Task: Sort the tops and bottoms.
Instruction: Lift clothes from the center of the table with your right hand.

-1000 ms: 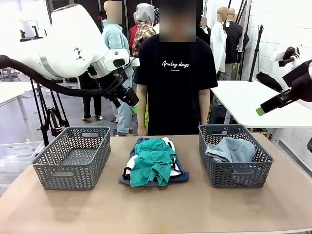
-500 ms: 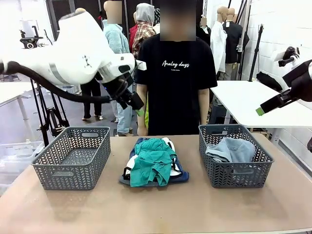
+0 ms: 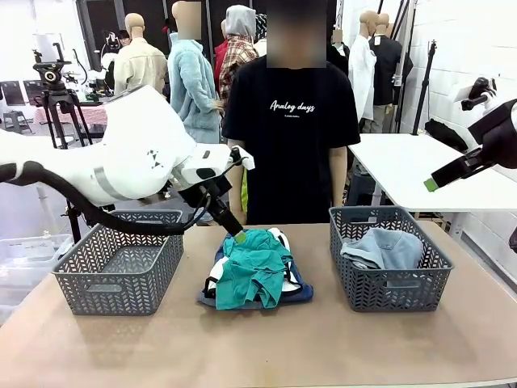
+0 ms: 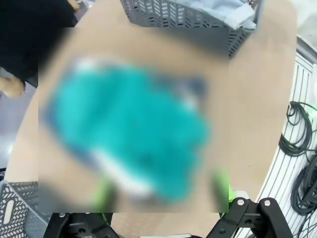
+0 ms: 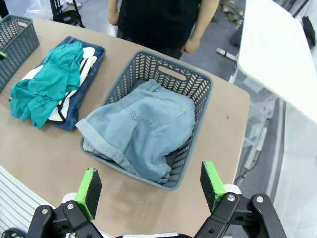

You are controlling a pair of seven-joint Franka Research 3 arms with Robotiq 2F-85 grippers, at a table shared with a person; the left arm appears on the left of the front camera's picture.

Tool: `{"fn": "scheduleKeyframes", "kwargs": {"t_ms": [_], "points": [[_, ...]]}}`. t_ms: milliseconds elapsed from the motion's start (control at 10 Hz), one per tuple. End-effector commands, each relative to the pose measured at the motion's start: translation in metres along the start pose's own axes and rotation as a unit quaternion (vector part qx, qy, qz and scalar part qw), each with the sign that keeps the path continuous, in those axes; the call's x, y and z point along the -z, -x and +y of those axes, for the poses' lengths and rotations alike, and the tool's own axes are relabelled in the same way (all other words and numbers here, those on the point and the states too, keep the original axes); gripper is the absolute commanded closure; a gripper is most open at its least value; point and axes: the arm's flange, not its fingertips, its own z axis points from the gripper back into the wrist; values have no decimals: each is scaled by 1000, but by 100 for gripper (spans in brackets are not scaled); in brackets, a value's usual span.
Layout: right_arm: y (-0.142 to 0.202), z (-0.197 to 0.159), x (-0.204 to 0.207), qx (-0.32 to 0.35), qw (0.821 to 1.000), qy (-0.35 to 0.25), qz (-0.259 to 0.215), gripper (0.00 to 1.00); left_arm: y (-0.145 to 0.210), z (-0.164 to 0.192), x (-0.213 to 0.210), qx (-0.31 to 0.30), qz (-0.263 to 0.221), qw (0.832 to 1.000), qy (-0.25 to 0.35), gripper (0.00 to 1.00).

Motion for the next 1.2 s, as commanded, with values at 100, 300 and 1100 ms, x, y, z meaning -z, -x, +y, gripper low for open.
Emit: {"fn": "scheduleKeyframes", "kwargs": {"t_ms": [100,300,1100], "points": [[-1,-1,2,-2,1000,5,-1,0,4,6,-56,-7,-41,998,-44,0],[-1,-1,2,-2,1000,5,-1,0,5,10,-74,-14,-38,998,-51,0],[-1,-1,2,-2,1000,5,-1,0,7,15,-72,-12,-41,998,-43,0]]}}
